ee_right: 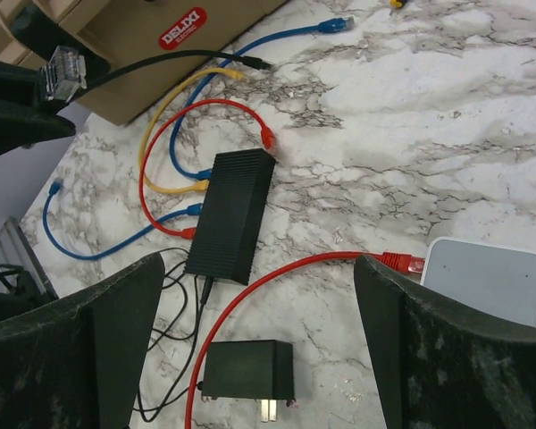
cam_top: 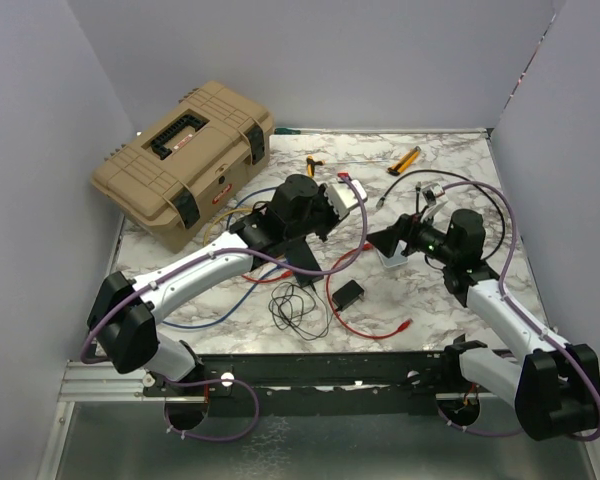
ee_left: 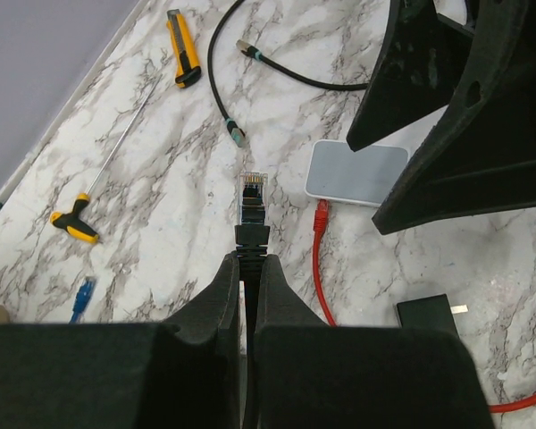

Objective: Insert the plug into the switch port
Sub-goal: Pick up the connector from the center of the board.

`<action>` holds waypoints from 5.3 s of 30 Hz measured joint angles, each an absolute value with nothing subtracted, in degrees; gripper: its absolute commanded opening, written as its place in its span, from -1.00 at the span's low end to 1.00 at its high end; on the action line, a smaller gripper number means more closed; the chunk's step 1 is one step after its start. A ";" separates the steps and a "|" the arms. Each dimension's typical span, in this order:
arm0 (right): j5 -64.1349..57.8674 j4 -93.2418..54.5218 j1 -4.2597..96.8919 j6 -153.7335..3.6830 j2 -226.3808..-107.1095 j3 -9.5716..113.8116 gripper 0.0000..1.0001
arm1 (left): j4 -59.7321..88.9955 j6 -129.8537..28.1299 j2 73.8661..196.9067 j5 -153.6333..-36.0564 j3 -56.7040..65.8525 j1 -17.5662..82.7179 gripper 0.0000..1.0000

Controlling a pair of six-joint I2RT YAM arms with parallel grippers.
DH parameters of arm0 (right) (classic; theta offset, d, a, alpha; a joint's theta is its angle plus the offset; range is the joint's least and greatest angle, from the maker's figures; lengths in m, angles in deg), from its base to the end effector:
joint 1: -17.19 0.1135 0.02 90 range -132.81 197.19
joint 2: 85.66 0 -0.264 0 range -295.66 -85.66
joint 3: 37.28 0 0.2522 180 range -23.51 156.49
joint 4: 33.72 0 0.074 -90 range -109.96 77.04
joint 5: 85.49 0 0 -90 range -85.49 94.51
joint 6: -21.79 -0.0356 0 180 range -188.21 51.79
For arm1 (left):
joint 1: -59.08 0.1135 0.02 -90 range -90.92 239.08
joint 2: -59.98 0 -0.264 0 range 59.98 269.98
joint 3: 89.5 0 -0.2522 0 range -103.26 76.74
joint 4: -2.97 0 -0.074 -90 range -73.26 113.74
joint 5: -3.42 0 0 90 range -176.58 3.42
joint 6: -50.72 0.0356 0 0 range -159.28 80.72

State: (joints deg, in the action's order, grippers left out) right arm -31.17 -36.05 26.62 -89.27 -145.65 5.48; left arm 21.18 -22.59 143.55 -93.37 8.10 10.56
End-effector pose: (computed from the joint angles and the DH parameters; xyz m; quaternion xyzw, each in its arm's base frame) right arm 0.2218 0.0579 0.2409 -0.1093 0.7697 0.3869 0.4959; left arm 0.2258 -0.2618 0.3344 0.4678 0.6678 -0.2047 0.5416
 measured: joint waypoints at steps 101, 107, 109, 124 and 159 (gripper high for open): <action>-31.68 -23.16 27.04 -127.83 -149.39 14.13 -0.99 | -63.25 9.69 162.70 -59.84 41.85 -8.47 0.40; -31.46 -23.05 27.39 -129.99 -148.73 14.13 -0.99 | -67.56 17.03 173.32 -56.69 37.30 -9.59 0.33; -31.46 -22.98 27.56 -130.34 -148.40 14.13 -0.99 | -67.67 18.26 174.06 -56.13 36.21 -9.68 0.32; -31.52 -22.85 27.76 -131.39 -146.94 13.39 -0.99 | -67.97 34.74 175.33 -55.01 32.91 -11.40 0.28; -32.07 -22.31 27.74 -131.17 -146.79 12.63 -0.99 | -68.41 46.21 179.57 -44.74 25.13 -11.40 -0.35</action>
